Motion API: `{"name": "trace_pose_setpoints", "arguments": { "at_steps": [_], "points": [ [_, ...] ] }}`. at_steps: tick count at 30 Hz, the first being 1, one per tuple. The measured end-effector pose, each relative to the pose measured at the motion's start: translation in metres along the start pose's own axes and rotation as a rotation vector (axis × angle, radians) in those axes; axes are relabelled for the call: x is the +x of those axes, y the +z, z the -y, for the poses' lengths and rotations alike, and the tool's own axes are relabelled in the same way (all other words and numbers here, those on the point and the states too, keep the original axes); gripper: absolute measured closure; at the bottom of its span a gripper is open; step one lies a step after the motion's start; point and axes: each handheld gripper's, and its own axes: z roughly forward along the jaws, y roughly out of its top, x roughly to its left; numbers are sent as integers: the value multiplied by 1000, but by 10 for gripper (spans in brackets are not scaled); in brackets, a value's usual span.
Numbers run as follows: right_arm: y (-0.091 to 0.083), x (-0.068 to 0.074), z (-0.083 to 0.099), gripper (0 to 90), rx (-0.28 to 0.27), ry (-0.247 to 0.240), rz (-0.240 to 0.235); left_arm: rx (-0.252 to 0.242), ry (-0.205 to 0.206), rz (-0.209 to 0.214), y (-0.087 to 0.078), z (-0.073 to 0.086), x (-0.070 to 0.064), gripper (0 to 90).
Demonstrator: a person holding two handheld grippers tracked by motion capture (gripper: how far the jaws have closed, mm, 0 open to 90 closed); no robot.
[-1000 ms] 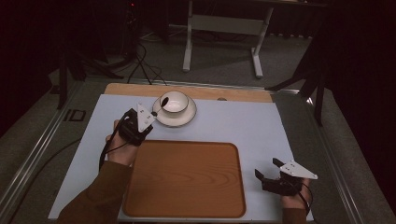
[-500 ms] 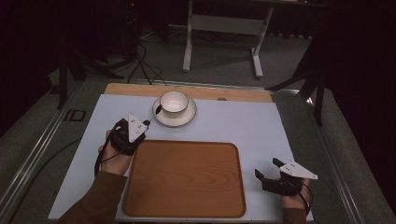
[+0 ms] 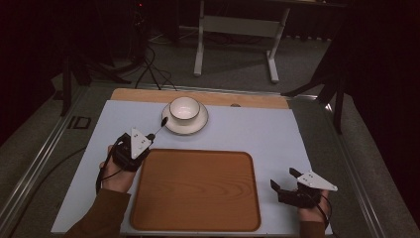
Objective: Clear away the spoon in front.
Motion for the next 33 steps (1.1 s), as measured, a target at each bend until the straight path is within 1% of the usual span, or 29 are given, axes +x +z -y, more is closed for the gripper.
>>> {"name": "trace_pose_setpoints", "arguments": {
  "at_steps": [8,14,18,27,33],
  "points": [
    [0,0,0,138,-1,-1,0,8,-6,2,-3,10,-3,893],
    [0,0,0,138,-1,-1,-1,11,-6,1,-5,14,-5,892],
    [0,0,0,138,-1,-1,-1,17,6,2,-6,19,-7,892],
    [0,0,0,138,-1,1,-1,27,3,-3,-9,26,-6,892],
    [0,1,0,138,0,-2,-1,37,19,0,-10,29,-9,892]
  ]
}}
